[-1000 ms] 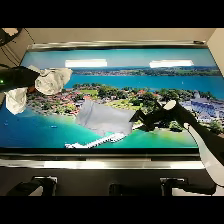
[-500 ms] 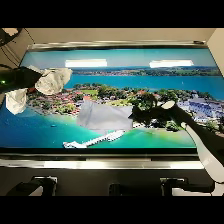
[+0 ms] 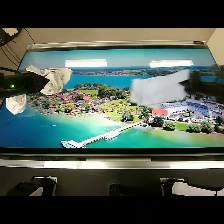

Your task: Fold the shirts.

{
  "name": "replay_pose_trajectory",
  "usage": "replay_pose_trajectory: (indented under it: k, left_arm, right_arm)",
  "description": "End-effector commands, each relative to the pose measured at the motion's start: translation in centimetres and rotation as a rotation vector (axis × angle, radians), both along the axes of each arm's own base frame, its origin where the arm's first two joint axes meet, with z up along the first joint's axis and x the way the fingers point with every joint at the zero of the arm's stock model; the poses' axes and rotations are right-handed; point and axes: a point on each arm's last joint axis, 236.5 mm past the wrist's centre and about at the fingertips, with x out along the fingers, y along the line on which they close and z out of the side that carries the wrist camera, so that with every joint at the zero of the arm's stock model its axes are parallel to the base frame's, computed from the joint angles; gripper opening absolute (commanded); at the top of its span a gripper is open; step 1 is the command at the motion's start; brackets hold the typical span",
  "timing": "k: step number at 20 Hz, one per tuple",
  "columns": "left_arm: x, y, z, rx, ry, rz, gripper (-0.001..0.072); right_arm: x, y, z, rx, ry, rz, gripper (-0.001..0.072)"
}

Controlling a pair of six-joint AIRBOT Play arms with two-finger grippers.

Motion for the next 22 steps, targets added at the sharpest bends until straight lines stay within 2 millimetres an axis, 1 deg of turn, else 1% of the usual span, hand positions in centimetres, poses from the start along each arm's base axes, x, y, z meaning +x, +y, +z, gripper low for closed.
replay_pose_trajectory:
  k: [1, 2, 3, 4, 5, 6, 7, 8, 9, 10, 11, 12, 13, 16, 19, 21, 22]
  left_arm:
    - [-0.1, -0.3, -0.1, 0.002, 0.001, -0.008, 0.0029]
    - [-0.1, -0.4, -0.1, 0.002, 0.001, -0.011, 0.0029]
    - [-0.1, -0.4, -0.1, 0.001, 0.001, -0.012, 0.0029]
    - [-0.2, -0.6, -0.1, 0.001, 0.001, -0.015, 0.0029]
    - [-0.2, -0.7, -0.1, 0.001, 0.001, -0.019, 0.0029]
    - [-0.3, -0.8, -0.1, 0.001, 0.001, -0.023, 0.003]
    - [-0.3, -0.9, 0.0, 0.002, -0.001, -0.025, 0.0029]
    - [-0.3, -0.9, 0.0, 0.001, 0.0, -0.026, 0.0029]
    - [-0.4, -1.0, -0.1, 0.002, 0.003, -0.027, 0.0029]
    - [-0.4, -1.0, -0.1, 0.002, 0.004, -0.028, 0.0029]
    - [-0.4, -1.1, -0.1, 0.002, 0.004, -0.03, 0.0029]
    - [-0.5, -1.2, -0.1, 0.002, 0.004, -0.033, 0.0029]
    - [-0.5, -1.2, -0.1, 0.002, 0.004, -0.035, 0.0029]
    - [-0.4, -1.2, -0.1, 0.002, 0.003, -0.034, 0.0029]
    - [-0.4, -1.2, -0.1, 0.002, 0.0, -0.033, 0.003]
    - [-0.4, -1.2, -0.1, 0.002, 0.0, -0.033, 0.003]
    - [-0.4, -1.2, -0.1, 0.002, 0.0, -0.033, 0.0029]
  right_arm:
    - [-6.8, -11.6, 2.2, -0.072, 0.06, -0.202, 0.0055]
    - [-10.2, -14.5, 1.4, -0.136, 0.14, -0.248, 0.0055]
    - [-13.8, -16.7, 0.1, -0.157, 0.25, -0.307, 0.0055]
    - [-17.7, -18.4, -1.6, -0.164, 0.38, -0.362, 0.0054]
    - [-21.2, -18.8, -3.6, -0.151, 0.504, -0.388, 0.0054]
    - [-24.1, -18.4, -5.9, -0.13, 0.606, -0.392, 0.0054]
    - [-25.9, -17.5, -7.8, -0.098, 0.663, -0.403, 0.0054]
    - [-27.4, -16.2, -9.9, -0.074, 0.714, -0.392, 0.0054]
    - [-29.2, -15.3, -11.7, -0.086, 0.777, -0.372, 0.0054]
    - [-30.8, -14.5, -13.3, -0.09, 0.836, -0.359, 0.0054]
    - [-32.3, -14.1, -14.4, -0.108, 0.887, -0.345, 0.0054]
    - [-33.5, -14.4, -15.0, -0.138, 0.928, -0.34, 0.0054]
    - [-34.2, -15.0, -15.1, -0.173, 0.949, -0.343, 0.0054]
    - [-35.2, -16.6, -15.2, -0.253, 0.979, -0.353, 0.0054]
    - [-37.0, -17.7, -15.3, -0.315, 1.045, -0.341, 0.0054]
    - [-37.7, -18.2, -15.8, -0.334, 1.077, -0.329, 0.0054]
    - [-37.7, -18.5, -16.0, -0.346, 1.077, -0.33, 0.0054]
